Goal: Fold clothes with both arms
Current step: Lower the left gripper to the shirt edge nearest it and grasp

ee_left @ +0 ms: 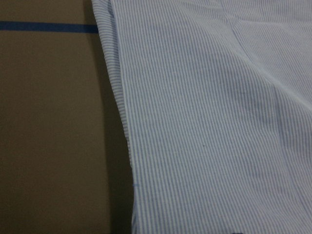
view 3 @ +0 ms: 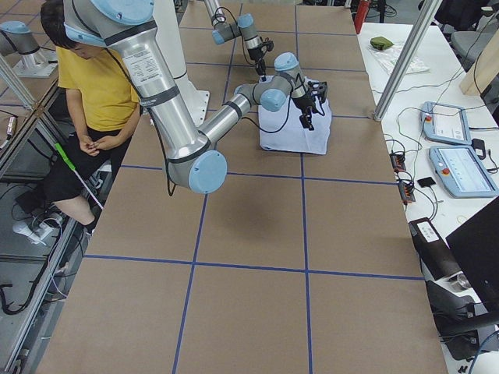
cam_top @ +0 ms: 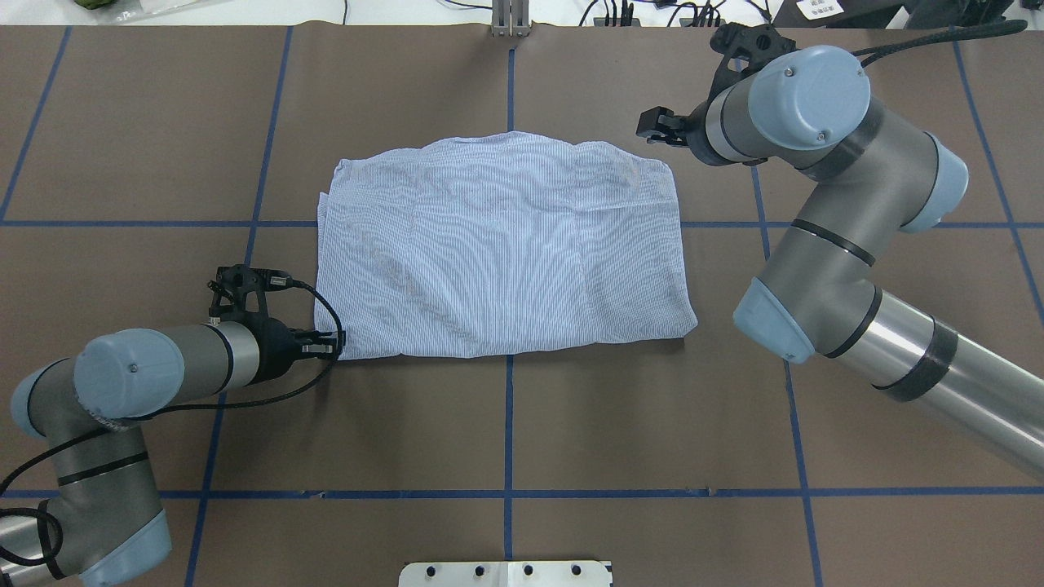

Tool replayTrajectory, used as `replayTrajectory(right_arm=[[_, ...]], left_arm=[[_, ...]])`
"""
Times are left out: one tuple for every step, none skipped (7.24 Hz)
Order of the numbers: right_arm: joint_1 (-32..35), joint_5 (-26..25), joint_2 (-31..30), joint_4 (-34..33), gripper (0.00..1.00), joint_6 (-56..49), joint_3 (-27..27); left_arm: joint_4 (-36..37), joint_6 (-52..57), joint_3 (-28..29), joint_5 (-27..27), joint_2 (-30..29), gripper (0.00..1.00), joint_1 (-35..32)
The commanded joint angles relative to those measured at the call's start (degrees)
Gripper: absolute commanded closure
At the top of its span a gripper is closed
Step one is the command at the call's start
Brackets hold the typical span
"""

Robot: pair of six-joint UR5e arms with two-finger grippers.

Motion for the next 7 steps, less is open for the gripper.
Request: replayTrajectory(right_arm=[[-0.14, 0.00, 0.00, 0.07, 0.00, 0.00, 0.09], [-0.31, 0.00, 0.00, 0.07, 0.00, 0.00, 0.18], [-0.40, 0.09, 0.00, 0.07, 0.00, 0.00, 0.26], [-0.66, 0.00, 0.09, 0.07, 0.00, 0.00, 0.44], [-1.01, 0.00, 0.00, 0.07, 0.00, 0.09, 0.96], [-1.63, 0.00, 0.00, -0.02, 0.00, 0.70, 1.58], [-2.33, 0.00, 0.09, -0.02, 0.00, 1.23, 2.37]], left_arm=[[0.01, 0.61, -1.51, -0.05, 0.67, 1.00, -0.14], [0.27, 1.14, -2.92, -0.31, 1.11, 1.00, -0.58], [0.62, 3.93, -3.11, -0.23, 1.46, 1.00, -0.67], [0.62, 7.70, -2.76, -0.14, 1.56, 1.00, -1.98], [0.71, 12.00, -1.89, -0.23, 1.47, 1.00, -5.99], [0.80, 15.52, -0.40, -0.40, 1.03, 1.00, -9.16], [0.89, 17.47, 2.49, -0.49, -0.89, 1.00, -12.41]])
